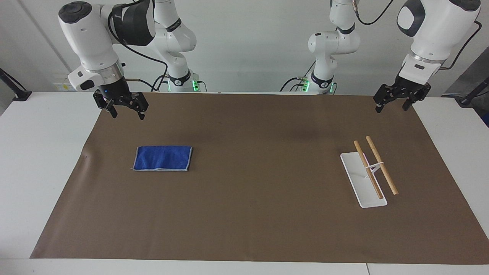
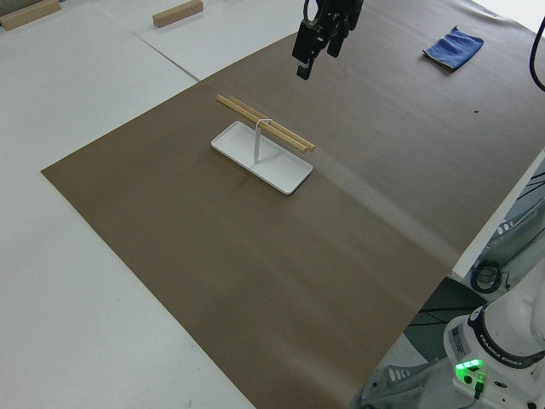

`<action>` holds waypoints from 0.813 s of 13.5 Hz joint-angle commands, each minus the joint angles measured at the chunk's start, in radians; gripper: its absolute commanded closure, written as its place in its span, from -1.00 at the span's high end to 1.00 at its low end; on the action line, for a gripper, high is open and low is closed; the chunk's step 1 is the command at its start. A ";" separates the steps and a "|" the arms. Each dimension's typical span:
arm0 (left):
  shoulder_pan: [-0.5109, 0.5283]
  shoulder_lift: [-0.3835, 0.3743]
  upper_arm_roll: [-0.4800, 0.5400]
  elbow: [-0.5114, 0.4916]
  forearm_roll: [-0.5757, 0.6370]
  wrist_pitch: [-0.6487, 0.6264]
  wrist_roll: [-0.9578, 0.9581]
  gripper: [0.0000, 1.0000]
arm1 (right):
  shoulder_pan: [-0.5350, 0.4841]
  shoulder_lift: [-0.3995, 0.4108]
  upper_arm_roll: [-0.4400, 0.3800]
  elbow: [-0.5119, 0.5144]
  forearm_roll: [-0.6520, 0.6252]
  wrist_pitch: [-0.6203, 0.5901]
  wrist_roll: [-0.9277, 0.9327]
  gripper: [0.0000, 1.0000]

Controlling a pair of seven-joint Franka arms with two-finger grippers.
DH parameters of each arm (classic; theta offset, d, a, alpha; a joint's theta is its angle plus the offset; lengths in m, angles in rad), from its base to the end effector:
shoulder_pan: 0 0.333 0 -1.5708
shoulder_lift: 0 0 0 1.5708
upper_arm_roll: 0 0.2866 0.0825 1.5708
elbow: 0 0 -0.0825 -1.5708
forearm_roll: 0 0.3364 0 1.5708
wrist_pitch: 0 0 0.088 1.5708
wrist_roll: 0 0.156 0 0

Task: Right arm passes towel to left arm to hang
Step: 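Reach the right gripper down onto the blue towel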

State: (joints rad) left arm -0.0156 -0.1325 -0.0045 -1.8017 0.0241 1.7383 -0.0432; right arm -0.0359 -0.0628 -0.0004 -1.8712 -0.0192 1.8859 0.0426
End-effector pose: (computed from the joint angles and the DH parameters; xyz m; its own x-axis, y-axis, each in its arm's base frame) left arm 0.4853 -0.0065 0.5275 0.9974 0.0191 0.0700 0.0207 -0.9996 -0.0216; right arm 0.5101 -0.0209 0.4765 0.9943 -0.0728 0.0781 -0.0742 -0.9971 0.0153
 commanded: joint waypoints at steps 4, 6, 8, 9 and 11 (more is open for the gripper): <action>0.005 -0.016 -0.003 -0.010 0.010 -0.011 0.008 1.00 | 0.043 0.132 0.008 -0.186 0.010 0.341 -0.041 1.00; 0.005 -0.016 -0.003 -0.010 0.011 -0.011 0.008 1.00 | 0.044 0.175 0.008 -0.244 0.010 0.421 -0.068 1.00; 0.003 -0.018 -0.003 -0.010 0.011 -0.011 0.008 1.00 | 0.036 0.179 0.008 -0.346 0.010 0.556 -0.067 1.00; 0.003 -0.018 -0.003 -0.010 0.011 -0.011 0.008 1.00 | 0.022 0.178 0.008 -0.386 0.010 0.608 -0.075 1.00; 0.003 -0.016 -0.003 -0.010 0.011 -0.011 0.008 1.00 | 0.010 0.167 0.008 -0.428 0.010 0.619 -0.066 1.00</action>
State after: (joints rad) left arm -0.0156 -0.1325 -0.0047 -1.8017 0.0241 1.7382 -0.0432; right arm -0.0040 0.1423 0.0017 -2.2365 -0.0190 2.4729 0.0065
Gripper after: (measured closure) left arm 0.000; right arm 0.000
